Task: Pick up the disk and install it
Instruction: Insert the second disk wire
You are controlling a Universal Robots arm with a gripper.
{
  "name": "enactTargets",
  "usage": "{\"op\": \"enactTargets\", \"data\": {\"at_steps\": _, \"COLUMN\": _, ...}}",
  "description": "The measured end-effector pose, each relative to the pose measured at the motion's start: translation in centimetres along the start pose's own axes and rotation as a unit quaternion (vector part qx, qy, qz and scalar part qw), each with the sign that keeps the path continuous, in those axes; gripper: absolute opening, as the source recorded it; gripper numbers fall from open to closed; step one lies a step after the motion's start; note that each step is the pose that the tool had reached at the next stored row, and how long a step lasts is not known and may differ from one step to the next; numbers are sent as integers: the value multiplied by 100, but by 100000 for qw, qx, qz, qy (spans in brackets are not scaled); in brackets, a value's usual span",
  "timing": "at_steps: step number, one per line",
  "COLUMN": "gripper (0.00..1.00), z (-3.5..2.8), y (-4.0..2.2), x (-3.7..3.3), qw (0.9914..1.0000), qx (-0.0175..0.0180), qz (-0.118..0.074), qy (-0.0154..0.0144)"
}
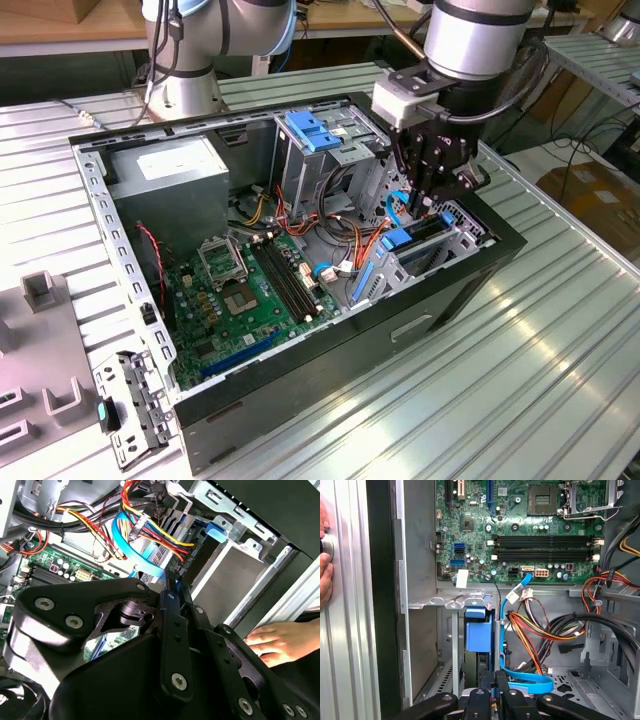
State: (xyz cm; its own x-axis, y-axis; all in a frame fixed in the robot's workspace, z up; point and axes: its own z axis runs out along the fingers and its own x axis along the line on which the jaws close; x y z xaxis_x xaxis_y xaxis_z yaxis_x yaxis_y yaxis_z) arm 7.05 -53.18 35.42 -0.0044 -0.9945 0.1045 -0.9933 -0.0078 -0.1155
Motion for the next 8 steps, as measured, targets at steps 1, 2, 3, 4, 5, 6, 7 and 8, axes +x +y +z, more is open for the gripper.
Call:
{"op": "enactTargets", "data": {"at_steps": 1, "gripper": 16, "z": 11, "y": 3, "x": 29, "qw": 100000, "qx": 158, "qz": 53, "qy": -238}}
{"op": "enactTargets", "data": {"at_steps": 2, "gripper": 16, "z": 19, "y": 5, "x": 45, "qw": 99998, "qx": 238, "qz": 103, "qy": -511}}
{"op": "enactTargets", "data": {"at_steps": 3, "gripper": 16, "z": 24, "y": 6, "x": 57, "qw": 99996, "qx": 306, "qz": 150, "qy": -862}}
{"op": "enactTargets", "data": {"at_steps": 4, "gripper": 16, "z": 28, "y": 6, "x": 64, "qw": 99992, "qx": 354, "qz": 188, "qy": -1168}}
{"op": "enactTargets", "data": {"at_steps": 5, "gripper": 16, "z": 35, "y": 7, "x": 77, "qw": 99987, "qx": 414, "qz": 235, "qy": -1519}}
{"op": "enactTargets", "data": {"at_steps": 6, "gripper": 16, "z": 40, "y": 8, "x": 87, "qw": 99985, "qx": 440, "qz": 258, "qy": -1685}}
{"op": "enactTargets", "data": {"at_steps": 7, "gripper": 16, "z": 52, "y": 9, "x": 107, "qw": 99977, "qx": 501, "qz": 308, "qy": -2054}}
{"op": "enactTargets", "data": {"at_steps": 8, "gripper": 16, "z": 60, "y": 10, "x": 126, "qw": 99969, "qx": 539, "qz": 354, "qy": -2424}}
